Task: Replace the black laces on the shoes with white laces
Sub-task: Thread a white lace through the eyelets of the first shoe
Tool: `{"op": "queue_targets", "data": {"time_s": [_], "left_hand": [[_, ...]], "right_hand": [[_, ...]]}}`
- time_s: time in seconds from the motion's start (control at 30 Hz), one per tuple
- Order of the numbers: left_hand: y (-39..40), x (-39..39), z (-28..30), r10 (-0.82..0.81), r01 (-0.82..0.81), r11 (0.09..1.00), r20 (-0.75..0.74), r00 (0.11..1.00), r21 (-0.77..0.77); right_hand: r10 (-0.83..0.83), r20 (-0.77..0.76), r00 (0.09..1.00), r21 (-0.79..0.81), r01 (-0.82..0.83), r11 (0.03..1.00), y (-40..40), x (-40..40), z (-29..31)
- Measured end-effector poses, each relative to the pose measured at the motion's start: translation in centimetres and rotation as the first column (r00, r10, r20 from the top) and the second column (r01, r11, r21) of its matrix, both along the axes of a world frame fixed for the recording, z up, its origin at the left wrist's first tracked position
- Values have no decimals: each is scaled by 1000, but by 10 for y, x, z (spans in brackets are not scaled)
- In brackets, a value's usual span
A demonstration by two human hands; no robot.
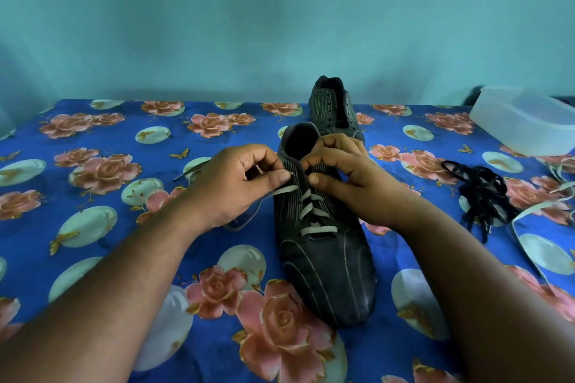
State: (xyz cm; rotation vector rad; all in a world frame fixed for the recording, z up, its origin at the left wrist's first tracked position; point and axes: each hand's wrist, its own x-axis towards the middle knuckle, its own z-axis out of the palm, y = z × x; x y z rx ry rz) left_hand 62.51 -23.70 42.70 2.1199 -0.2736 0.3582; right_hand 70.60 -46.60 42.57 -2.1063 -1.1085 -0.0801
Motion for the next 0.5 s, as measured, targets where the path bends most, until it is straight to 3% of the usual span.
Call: {"op": "queue_targets", "data": {"time_s": [0.13, 0.23, 0.4, 0.5], "left_hand": [[3, 0, 1, 36, -36, 999, -25, 999, 4], [3, 0, 1, 54, -58, 997, -79, 995, -60], [17, -1, 0, 115, -144, 980, -201, 973, -137], [20, -6, 4, 280, -281, 960, -115, 953, 7]], "right_hand": [[64, -51, 997, 26, -63, 998, -7, 1, 2], [112, -184, 977, 77, -100, 992, -14, -1, 7], [157, -386, 909, 295, -40, 955, -17, -3, 10], [122, -381, 916, 341, 17, 940, -14, -6, 11]]}}
